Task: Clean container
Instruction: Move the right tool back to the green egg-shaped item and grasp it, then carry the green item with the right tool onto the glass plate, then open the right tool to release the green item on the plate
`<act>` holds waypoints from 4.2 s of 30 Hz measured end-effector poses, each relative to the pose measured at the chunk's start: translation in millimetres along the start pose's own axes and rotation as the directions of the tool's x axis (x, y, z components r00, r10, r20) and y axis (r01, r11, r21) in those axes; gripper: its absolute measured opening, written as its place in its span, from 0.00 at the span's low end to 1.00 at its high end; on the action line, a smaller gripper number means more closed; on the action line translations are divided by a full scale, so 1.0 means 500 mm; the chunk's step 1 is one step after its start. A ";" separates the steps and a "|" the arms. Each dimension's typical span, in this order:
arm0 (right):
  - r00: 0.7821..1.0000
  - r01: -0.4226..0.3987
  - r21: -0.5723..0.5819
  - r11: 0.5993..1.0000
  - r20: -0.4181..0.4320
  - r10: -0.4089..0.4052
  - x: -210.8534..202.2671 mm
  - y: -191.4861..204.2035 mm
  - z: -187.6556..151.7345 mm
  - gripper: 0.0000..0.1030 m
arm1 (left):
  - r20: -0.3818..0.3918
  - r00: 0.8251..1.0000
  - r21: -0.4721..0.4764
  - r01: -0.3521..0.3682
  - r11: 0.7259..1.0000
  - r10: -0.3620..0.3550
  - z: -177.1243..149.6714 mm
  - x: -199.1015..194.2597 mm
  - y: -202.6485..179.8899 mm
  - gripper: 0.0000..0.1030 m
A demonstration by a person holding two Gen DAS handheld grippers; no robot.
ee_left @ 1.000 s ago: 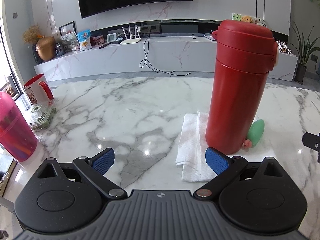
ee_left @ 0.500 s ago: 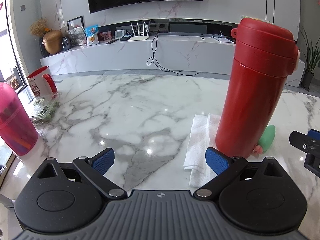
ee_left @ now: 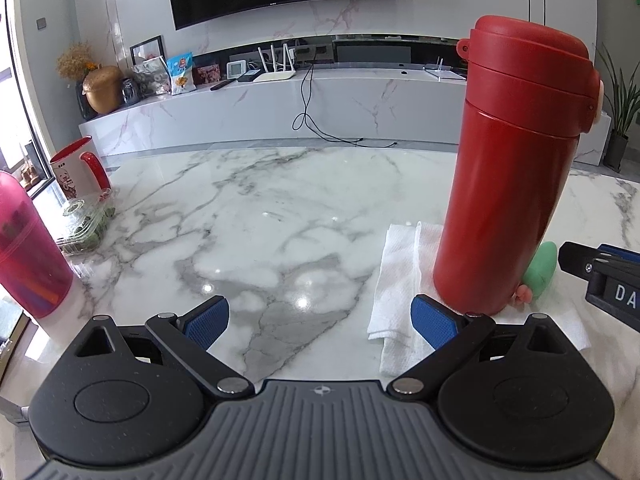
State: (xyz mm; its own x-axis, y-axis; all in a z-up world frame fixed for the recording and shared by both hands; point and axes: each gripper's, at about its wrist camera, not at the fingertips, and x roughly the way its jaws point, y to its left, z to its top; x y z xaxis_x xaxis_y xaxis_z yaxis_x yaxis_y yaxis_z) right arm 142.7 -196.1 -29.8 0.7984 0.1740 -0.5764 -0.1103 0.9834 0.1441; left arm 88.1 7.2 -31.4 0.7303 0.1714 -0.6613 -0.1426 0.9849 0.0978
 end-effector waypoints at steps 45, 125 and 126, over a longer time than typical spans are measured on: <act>0.993 0.001 0.133 0.991 -0.121 0.015 0.092 -0.008 0.002 0.29 | -0.035 0.999 -0.052 0.012 0.999 -0.014 0.011 0.014 0.006 0.97; 0.945 0.305 0.081 0.949 -0.149 -0.291 -0.149 -0.400 -0.049 0.44 | 0.013 0.998 0.029 0.061 0.998 -0.061 0.003 -0.055 -0.020 0.97; 0.945 0.307 0.077 0.949 -0.141 -0.294 -0.151 -0.396 -0.046 0.45 | 0.016 0.998 0.025 0.061 0.998 -0.062 0.003 -0.056 -0.020 0.97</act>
State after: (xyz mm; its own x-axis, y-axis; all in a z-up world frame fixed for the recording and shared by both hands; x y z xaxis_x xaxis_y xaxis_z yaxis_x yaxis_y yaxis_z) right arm 90.7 -402.8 -33.3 0.7035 -0.1173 -0.7010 0.1859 0.9823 0.0223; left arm 70.3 -7.2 -12.6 0.7480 0.1106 -0.6544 -0.0805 0.9939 0.0760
